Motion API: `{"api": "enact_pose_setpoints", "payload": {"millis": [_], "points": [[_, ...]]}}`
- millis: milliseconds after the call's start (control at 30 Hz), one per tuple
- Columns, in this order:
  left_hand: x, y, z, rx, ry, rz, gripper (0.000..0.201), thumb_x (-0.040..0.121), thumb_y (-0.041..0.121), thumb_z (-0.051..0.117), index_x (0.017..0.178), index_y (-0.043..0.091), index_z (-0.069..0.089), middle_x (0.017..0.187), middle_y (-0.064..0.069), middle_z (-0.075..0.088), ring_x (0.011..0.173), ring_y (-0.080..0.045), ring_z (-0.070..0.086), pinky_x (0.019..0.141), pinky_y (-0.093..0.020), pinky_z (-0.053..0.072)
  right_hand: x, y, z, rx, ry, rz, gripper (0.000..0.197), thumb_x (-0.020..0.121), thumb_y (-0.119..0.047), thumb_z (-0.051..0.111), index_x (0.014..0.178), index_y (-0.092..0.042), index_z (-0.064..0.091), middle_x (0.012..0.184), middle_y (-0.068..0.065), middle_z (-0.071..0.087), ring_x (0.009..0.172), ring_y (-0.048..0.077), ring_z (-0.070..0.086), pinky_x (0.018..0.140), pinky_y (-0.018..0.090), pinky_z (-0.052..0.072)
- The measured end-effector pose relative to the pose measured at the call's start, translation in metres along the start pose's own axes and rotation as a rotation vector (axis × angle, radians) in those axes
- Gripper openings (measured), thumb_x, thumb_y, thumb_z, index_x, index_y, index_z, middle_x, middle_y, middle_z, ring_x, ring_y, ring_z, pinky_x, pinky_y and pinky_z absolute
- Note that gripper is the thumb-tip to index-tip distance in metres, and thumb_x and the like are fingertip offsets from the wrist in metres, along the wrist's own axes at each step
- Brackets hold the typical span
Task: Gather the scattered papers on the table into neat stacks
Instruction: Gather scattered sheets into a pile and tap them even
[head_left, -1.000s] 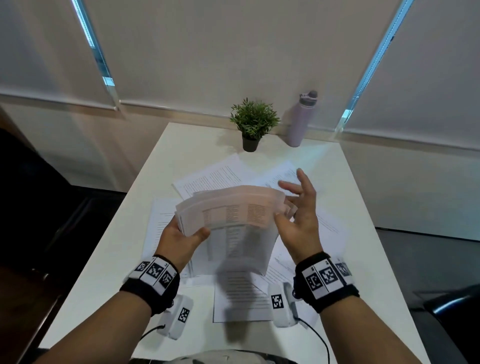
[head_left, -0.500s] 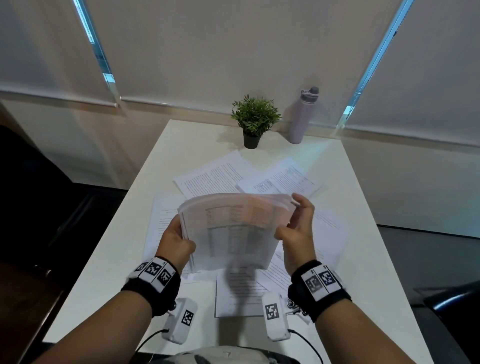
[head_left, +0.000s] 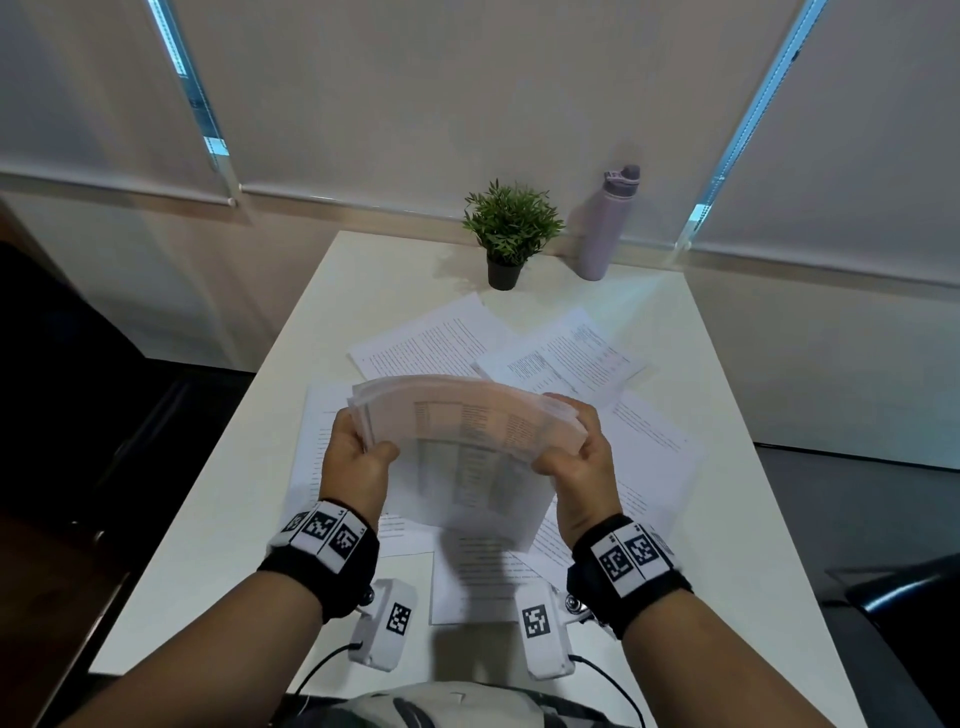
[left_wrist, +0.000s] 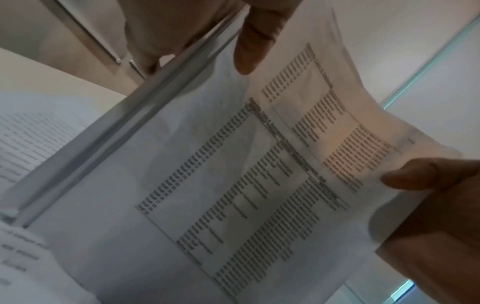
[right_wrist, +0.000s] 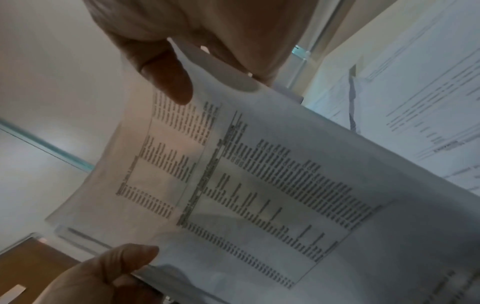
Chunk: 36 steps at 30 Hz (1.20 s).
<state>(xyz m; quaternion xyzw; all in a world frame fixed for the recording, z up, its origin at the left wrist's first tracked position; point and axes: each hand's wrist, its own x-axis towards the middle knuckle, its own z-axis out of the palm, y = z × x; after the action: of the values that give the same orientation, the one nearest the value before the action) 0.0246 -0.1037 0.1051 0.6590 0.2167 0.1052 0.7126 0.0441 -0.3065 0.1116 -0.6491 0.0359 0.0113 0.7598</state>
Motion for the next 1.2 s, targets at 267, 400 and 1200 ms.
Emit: {"api": "enact_pose_setpoints", "payload": {"millis": [267,400,1200], "points": [[-0.010,0.027,0.005,-0.160,0.019,0.208,0.032,0.074,0.027,0.068,0.099,0.030,0.049,0.089,0.008,0.056,0.072,0.002,0.056,0.066,-0.016,0.049,-0.001,-0.002,0.003,-0.074,-0.094,-0.047,0.032,0.055,0.001,0.056,0.082,-0.016,0.059,0.087,0.009,0.055,0.084,0.022,0.050,0.067,0.035,0.043],[-0.007,0.039,0.009,-0.085,0.168,0.252,0.006,0.088,0.029,0.057,0.083,0.031,0.055,0.081,0.014,0.054,0.068,0.011,0.050,0.076,-0.020,0.040,-0.005,-0.005,0.001,-0.046,-0.136,-0.064,0.027,0.054,-0.003,0.059,0.080,-0.011,0.060,0.084,0.011,0.058,0.081,0.021,0.052,0.065,0.032,0.044],[-0.012,0.005,-0.005,0.056,0.008,0.278,0.060,0.070,-0.005,0.072,0.091,0.041,0.041,0.091,0.010,0.053,0.078,0.003,0.057,0.061,-0.008,0.049,-0.004,0.012,-0.004,0.022,-0.135,0.024,0.048,0.050,0.004,0.053,0.098,0.007,0.052,0.088,0.014,0.055,0.085,0.025,0.053,0.066,0.034,0.046]]}}
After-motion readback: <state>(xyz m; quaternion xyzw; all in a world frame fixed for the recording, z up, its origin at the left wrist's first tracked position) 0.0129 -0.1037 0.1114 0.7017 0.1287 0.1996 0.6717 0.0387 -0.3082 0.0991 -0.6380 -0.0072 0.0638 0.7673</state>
